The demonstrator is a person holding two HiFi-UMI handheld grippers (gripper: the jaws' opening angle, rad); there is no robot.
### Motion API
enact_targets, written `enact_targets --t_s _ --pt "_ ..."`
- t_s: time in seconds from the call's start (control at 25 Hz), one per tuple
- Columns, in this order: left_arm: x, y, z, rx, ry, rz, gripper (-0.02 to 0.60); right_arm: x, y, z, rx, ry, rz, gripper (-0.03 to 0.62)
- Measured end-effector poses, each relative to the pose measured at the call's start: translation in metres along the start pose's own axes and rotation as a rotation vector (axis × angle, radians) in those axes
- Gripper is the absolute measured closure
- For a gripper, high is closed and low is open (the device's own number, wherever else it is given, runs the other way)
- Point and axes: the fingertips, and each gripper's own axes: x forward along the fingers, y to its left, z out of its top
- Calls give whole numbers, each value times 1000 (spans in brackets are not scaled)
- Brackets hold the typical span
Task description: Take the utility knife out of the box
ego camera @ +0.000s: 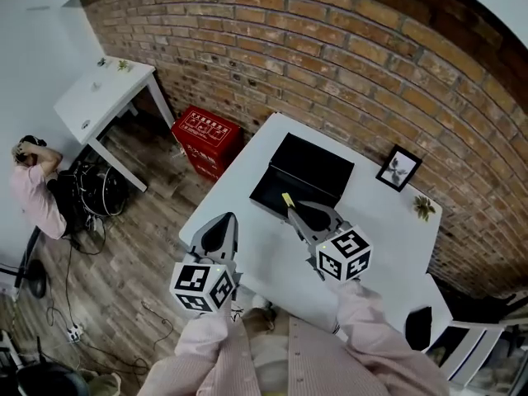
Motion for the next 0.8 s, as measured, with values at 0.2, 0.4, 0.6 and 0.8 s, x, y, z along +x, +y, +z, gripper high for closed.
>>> enact_targets --t_s 0.2,0.4,0.6,0.8 --pt "-13 -2 12 50 -26 3 589 -18 2 19 25 -92 -8 542" --pt "-25 0 28 88 -62 15 589 -35 0 35 21 -163 -30 542" --pt "-33 -3 39 150 -79 21 589 -50 -4 47 4 -213 -60 542" --pt "-40 -2 50 159 -110 36 589 -64 -8 63 -6 -275 -85 542"
